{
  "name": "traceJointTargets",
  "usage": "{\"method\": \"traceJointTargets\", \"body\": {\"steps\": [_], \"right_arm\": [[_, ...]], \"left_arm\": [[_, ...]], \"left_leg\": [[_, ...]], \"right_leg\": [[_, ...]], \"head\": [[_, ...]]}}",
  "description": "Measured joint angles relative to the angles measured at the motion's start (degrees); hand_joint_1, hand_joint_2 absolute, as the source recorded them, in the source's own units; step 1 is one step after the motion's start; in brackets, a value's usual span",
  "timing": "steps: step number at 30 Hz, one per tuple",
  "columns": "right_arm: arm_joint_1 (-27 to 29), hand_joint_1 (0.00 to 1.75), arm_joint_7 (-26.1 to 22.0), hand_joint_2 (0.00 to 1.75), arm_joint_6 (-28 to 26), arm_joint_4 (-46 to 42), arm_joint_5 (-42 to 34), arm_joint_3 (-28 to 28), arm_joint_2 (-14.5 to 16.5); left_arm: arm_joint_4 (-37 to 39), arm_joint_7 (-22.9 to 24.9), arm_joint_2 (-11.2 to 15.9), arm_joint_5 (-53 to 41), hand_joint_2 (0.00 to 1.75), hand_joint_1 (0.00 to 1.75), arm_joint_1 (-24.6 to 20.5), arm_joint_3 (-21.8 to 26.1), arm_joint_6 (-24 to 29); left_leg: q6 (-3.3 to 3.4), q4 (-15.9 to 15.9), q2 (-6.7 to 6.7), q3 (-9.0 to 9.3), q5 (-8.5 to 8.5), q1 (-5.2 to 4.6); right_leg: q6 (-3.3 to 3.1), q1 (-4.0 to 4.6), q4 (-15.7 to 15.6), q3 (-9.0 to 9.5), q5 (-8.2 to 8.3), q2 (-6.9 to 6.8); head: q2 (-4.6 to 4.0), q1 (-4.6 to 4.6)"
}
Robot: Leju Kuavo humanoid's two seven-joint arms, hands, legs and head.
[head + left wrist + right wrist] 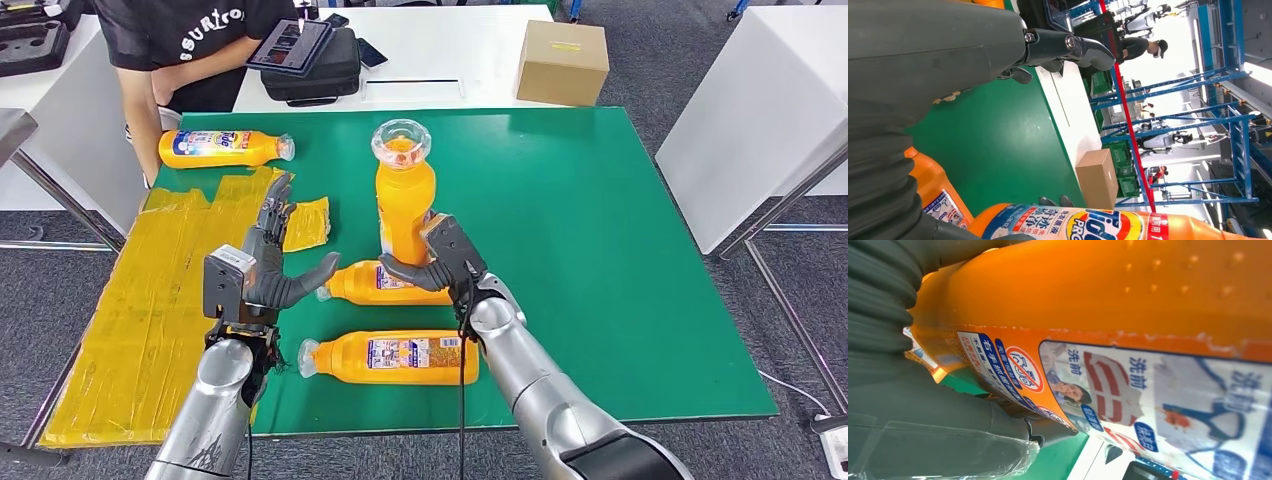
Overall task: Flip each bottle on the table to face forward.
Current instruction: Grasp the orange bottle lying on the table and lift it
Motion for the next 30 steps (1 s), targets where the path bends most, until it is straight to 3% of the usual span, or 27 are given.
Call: {"method": "traceJointTargets", "body": {"steps": [16,30], "right_arm": [[-2.3,1.75,-0.8,1.75,1.8,1.3,2.3,3.6,3.6],[-4.0,1.75,2.4,1.75,-7.0,2.5,6.5,12.2,4.4]], "left_arm": [[0.0,-0.7,-0.4,0.4,1.75,0.0,-0.6,-0.7,-1.3],[-3.6,1.1,-0.4,0.9,1.75,0.0,0.4,-0.8,-3.2]], "left_leg": [[0.0,0.0,0.0,0.0,0.0,0.0],[0.0,0.0,0.0,-0.01,0.0,0.0]], "right_leg": [[0.0,0.0,0.0,0.0,0.0,0.0],[0.0,0.0,0.0,0.0,0.0,0.0]], "head": [[0.0,0.0],[0.01,0.0]]}}
